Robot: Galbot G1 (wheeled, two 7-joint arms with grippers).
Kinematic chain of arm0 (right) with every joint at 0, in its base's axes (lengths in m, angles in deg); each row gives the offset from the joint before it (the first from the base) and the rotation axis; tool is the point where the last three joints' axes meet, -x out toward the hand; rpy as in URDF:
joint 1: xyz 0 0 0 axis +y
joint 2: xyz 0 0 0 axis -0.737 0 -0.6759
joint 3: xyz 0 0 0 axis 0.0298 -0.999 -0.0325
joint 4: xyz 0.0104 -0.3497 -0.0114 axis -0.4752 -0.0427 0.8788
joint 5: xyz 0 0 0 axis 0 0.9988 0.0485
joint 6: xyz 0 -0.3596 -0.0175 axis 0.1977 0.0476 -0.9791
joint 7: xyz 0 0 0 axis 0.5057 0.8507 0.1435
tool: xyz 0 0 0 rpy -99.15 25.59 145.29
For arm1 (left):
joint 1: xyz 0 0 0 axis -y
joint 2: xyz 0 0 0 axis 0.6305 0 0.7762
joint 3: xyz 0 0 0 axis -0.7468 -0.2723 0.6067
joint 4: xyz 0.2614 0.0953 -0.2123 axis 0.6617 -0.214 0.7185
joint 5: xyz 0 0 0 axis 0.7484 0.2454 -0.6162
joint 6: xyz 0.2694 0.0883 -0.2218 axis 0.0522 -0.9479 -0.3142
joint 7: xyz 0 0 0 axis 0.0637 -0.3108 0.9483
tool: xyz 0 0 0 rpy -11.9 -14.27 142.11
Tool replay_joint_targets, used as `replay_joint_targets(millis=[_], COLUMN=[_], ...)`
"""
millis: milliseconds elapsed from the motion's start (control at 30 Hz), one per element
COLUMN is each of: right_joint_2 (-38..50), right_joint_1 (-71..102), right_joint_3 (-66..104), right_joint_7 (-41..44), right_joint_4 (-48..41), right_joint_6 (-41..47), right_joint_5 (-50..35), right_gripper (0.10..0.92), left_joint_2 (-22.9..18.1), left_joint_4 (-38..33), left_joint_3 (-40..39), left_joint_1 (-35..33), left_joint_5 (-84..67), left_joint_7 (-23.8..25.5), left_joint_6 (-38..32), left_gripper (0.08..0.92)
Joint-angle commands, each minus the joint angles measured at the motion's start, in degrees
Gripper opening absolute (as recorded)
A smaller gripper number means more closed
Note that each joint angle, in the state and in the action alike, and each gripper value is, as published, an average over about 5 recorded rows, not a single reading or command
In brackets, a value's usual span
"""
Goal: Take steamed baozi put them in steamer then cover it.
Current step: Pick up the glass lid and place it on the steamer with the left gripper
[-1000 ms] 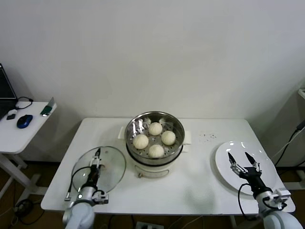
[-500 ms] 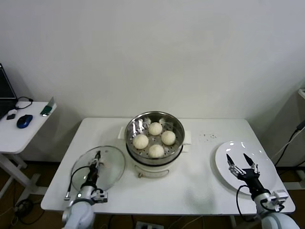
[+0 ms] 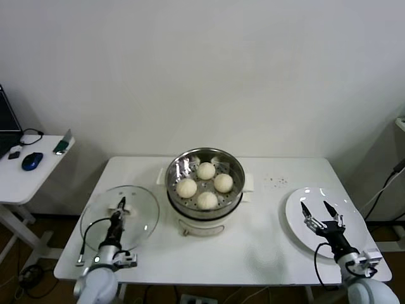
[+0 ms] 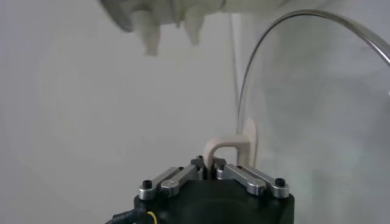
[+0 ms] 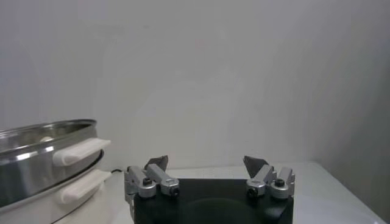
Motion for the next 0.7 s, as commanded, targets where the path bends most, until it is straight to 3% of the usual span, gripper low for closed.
replay_joint_targets(millis=[33, 267, 400, 567, 700], right_joint_2=[1.4, 2.4, 2.6, 2.8, 2.6], right_joint_1=[-1.9, -4.2, -5.3, -7.2, -8.1], right_joint_3=[-0.3, -1.1, -2.0, -3.9, -4.8], right_joint_7=[-0.1, -0.1, -0.2, -0.4, -0.4], right_joint_4=[-1.0, -2.9, -4.0, -5.4, -6.2], right_joint_6=[0.0, -0.1, -0.2, -0.3, -0.5], right_joint_5=[0.2, 1.2, 2.2, 3.5, 4.4], right_gripper=[0.823, 0.823, 0.823, 0.823, 0.823], left_joint_2=[5.6, 11.3, 16.3, 22.6, 22.6], left_joint_4=[-19.8, -31.9, -35.5, -35.8, -34.4], left_joint_3=[1.7, 2.4, 0.4, -7.1, -19.2], left_joint_1=[-9.0, -12.2, -10.8, -2.6, 9.7], left_joint_5=[-2.9, -6.2, -7.8, -9.5, -8.9], left_joint_7=[1.6, 4.6, 4.3, 7.3, 13.1], left_joint_6=[9.9, 16.6, 21.7, 27.3, 31.6], left_gripper=[0.158, 0.158, 0.158, 0.158, 0.158])
